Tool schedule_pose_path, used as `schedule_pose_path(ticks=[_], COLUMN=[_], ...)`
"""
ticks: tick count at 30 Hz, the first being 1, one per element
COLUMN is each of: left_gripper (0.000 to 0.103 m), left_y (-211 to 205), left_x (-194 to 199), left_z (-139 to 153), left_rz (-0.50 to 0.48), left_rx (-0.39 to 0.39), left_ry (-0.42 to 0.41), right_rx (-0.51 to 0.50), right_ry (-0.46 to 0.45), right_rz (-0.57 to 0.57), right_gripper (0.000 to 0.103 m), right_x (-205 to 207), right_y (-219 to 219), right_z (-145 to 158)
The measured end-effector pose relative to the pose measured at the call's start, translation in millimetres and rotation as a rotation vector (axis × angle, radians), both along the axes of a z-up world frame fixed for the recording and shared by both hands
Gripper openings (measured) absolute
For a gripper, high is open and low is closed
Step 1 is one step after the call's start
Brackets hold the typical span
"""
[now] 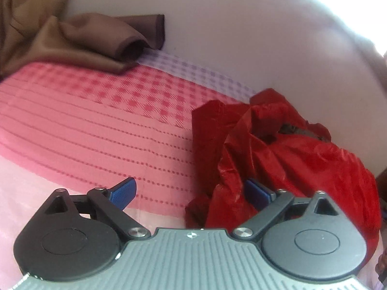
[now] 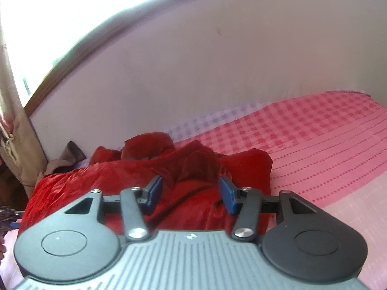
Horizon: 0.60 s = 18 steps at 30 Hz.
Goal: Fold large clothes
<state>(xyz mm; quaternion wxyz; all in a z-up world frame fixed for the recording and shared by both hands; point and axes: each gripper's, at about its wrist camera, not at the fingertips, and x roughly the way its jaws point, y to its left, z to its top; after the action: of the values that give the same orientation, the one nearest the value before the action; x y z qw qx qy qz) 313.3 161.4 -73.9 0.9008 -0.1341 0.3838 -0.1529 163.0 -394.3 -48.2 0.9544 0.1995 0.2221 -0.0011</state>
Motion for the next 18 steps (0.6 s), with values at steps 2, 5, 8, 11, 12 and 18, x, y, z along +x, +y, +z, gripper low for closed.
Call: schedule_pose_path(ticks=[2, 5, 8, 11, 12, 18], left_gripper=[0.096, 0.092, 0.076, 0.047, 0.044, 0.021], left_y=[7.5, 11.2, 12.7, -2.3, -9.9, 9.5], left_x=[11.0, 17.7, 20.1, 21.2, 15.2, -6.7], left_z=[-12.0, -23.9, -28.2, -34.2, -31.7, -34.7], left_rz=[-0.046, -0.137, -0.191, -0.276, -0.294, -0.245], left_rx=[-0.089, -0.141, -0.189, -0.26, -0.219, -0.317], left_ry=[0.05, 0.042, 0.041, 0.085, 0.051, -0.004], right_rx=[0.006, 0.018, 0.037, 0.051, 0.057, 0.047], right_ry=[-0.005, 0.001, 0.014, 0.018, 0.012, -0.027], right_rz=[0.002, -0.009, -0.015, -0.023, -0.032, -0.05], right_gripper=[0.055, 0.059, 0.061, 0.061, 0.061, 0.061], right_x=[-8.8, -20.1, -28.1, -32.1, -34.0, -47.1], right_y=[-2.5, -5.7, -8.7, -8.2, -7.7, 1.2], right_z=[-1.7, -7.5, -17.0, -22.5, -22.9, -15.2])
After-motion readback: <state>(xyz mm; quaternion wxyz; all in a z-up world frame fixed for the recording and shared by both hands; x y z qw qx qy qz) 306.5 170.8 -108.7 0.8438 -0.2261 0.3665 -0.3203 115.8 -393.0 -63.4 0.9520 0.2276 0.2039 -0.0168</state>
